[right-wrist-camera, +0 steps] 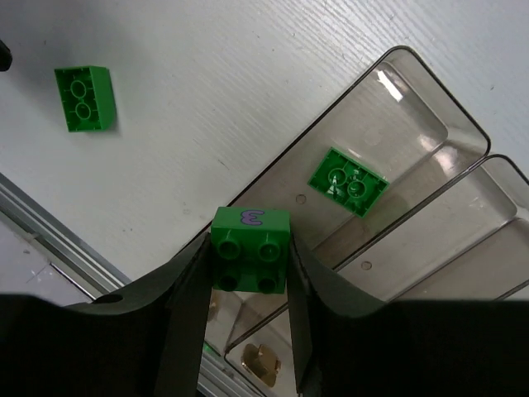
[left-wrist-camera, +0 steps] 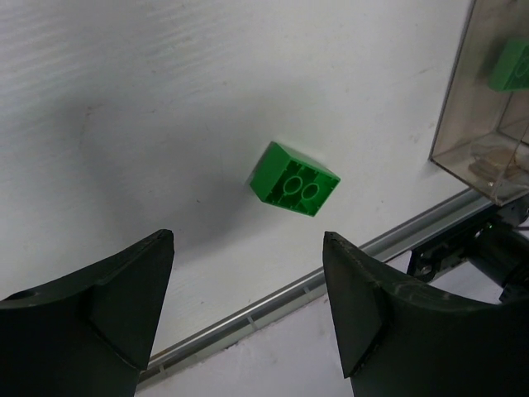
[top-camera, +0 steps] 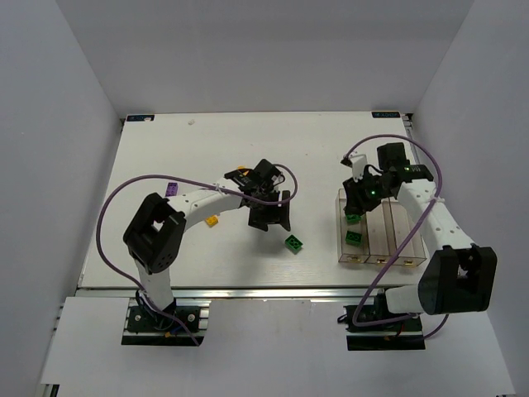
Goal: Sort the legos into containers by color
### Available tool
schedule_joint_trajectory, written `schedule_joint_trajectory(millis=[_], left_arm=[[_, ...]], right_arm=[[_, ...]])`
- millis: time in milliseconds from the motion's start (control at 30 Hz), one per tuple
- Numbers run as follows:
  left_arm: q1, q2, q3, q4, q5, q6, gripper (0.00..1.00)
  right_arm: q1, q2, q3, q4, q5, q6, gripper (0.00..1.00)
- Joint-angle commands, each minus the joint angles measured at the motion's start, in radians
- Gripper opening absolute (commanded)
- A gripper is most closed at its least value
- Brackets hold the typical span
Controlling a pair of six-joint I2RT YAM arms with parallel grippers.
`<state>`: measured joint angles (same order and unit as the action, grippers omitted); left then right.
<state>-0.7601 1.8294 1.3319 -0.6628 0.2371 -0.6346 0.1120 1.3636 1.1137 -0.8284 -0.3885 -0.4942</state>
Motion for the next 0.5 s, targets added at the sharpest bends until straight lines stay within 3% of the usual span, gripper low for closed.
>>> schedule_joint_trajectory(millis=[0,100,300,467], left_arm=[[-0.015,-0.015,0.038,-0.012,0.047,0.035,0.83],[-0.025,-0.007,0.046,-0.020,0.057,0.050,0.83],[-0.065,-0.013,0.046,-0.011,0.074,0.081,0.84],[-0.094,-0.005,0.043,-0.012,0.073,0.087,0.84]], right_arm=[[0.003,-0.006,-0.021,0.017,-0.007,-0.018,0.38],[0.003,0.034,-0.025,0.040,0.017,-0.001,0.50],[0.003,0.072,-0.029,0.048,0.066,-0.009,0.63],[-0.006,0.054,-0.003,0.043,0.042,-0.020,0.63]])
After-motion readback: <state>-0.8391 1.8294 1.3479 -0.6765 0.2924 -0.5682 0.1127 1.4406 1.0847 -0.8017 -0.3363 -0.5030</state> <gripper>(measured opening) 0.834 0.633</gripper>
